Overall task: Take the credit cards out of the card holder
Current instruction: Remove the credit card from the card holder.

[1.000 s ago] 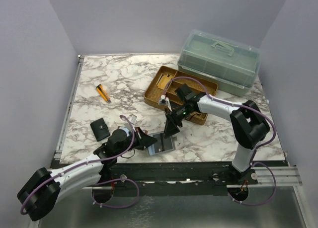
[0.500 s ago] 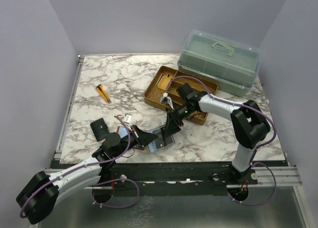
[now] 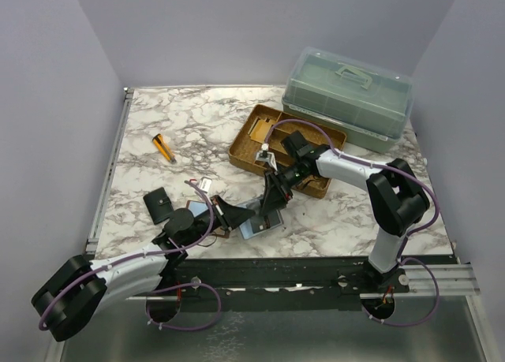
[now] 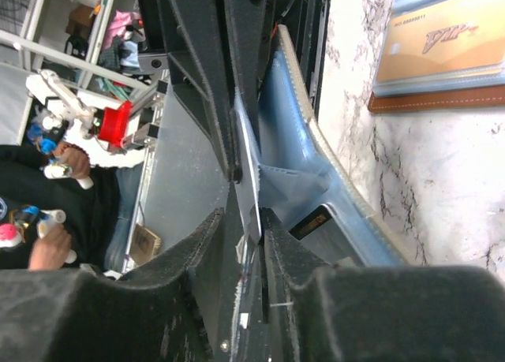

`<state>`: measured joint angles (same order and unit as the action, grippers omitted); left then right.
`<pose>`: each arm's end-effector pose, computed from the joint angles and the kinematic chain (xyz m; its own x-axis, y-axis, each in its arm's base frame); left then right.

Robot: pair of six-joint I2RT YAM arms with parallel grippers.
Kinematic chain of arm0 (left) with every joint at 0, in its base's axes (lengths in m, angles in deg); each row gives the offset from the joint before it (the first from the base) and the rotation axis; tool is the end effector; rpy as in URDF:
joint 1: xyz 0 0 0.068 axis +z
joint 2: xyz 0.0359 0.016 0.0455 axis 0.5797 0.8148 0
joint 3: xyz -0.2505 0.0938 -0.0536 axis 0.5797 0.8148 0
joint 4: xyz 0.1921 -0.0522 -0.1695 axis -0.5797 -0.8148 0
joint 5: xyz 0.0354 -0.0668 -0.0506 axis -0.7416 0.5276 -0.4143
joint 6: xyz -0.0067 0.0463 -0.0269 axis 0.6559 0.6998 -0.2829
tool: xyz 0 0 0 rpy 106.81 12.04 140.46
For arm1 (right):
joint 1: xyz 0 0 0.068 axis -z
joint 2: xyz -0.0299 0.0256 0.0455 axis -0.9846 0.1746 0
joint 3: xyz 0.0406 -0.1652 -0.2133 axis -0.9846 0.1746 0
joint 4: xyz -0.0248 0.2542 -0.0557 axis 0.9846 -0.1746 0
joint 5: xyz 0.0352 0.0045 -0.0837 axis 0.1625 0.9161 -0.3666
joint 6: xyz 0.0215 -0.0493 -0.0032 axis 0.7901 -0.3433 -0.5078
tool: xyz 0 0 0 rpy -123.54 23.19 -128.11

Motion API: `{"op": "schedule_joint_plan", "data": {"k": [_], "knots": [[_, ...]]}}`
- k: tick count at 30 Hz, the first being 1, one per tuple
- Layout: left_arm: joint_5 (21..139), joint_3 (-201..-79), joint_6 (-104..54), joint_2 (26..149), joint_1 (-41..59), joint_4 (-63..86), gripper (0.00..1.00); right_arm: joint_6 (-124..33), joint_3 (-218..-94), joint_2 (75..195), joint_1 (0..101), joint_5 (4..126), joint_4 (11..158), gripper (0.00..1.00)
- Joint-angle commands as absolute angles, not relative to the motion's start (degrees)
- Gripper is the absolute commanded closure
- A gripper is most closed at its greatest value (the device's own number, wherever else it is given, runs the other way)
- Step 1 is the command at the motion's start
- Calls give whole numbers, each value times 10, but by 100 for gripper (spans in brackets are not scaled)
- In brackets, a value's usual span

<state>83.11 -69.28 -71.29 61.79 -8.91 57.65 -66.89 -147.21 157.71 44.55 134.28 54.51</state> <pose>0.1144 -0.1216 0.1715 -0.7039 -0.4785 -0.5249 0.4297 0.3016 -0.8511 0.2620 0.2287 0.1947 -0.6211 -0.5084 -0.5964 -0.6061 -0.1708 0.7769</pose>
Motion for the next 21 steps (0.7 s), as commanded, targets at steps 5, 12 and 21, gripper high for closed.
{"op": "schedule_joint_plan", "data": {"k": [5,12,21], "knots": [[841,-708,-714,616,-91,635,100,-656,-1475,1584,462,1374,555,98],[839,-680,-726,542,-78,616,100,-669,-1469,1573,482,1396,550,100],[852,-681,-721,437,-56,521,100,-705,-1475,1570,485,1401,523,100]]}}
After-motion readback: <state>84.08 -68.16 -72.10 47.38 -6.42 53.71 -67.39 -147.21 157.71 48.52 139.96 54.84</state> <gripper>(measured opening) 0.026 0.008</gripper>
